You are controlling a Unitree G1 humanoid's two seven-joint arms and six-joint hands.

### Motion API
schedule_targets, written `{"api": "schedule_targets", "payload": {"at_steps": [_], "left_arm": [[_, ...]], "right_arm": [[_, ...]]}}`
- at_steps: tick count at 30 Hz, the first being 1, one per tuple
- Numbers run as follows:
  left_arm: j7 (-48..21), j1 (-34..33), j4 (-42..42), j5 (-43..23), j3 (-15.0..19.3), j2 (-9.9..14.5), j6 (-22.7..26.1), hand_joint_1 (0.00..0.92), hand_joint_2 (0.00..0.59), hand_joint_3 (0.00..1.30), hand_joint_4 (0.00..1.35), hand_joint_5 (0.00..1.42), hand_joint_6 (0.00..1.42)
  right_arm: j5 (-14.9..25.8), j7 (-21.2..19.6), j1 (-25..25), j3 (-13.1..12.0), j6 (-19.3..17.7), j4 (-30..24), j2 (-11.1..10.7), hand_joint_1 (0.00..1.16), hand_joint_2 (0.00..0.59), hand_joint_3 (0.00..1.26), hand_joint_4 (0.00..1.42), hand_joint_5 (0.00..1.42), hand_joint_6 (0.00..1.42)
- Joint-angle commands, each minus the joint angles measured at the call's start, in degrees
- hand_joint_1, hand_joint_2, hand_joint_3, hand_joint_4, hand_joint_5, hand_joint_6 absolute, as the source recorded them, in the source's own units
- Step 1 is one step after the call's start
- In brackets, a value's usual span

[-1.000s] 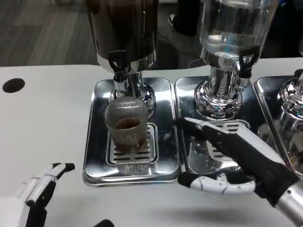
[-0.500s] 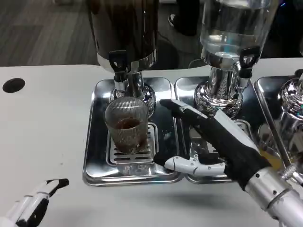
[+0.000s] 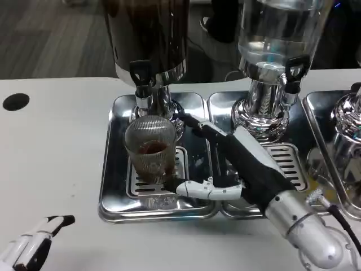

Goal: Grasp the cup under the faucet to collect the drink, then remove the cup.

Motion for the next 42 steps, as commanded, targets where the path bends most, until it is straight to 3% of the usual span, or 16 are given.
{"api": "schedule_targets", "payload": {"at_steps": [1,14,31,42], "left_arm": [[-0.8,1.4,-0.4,0.6,0.6,-0.3,0.3,0.0,0.027,0.28,0.21,0.3,0.49],[0.5,4.4,0.2,-0.1,1.7,-1.1,-1.1,0.0,0.031,0.29,0.22,0.3,0.5],[-0.1,6.3,1.7,-3.5,6.2,-0.8,-5.1,0.0,0.038,0.3,0.22,0.31,0.5],[-1.6,6.4,2.6,-4.7,7.2,-0.7,-6.2,0.0,0.044,0.32,0.24,0.33,0.5]], "right_arm": [[-1.1,-1.9,-2.2,0.8,1.0,1.9,1.4,0.69,0.089,0.07,0.06,0.06,0.0],[-2.7,-6.5,-6.0,2.3,2.5,6.8,5.5,0.69,0.089,0.04,0.06,0.05,0.0],[-3.5,-10.4,-10.5,3.9,1.6,17.2,8.4,0.71,0.085,0.02,0.04,0.05,0.0],[-3.2,-12.3,-12.3,3.8,-0.1,22.2,9.3,0.71,0.085,0.02,0.05,0.05,0.0]]}}
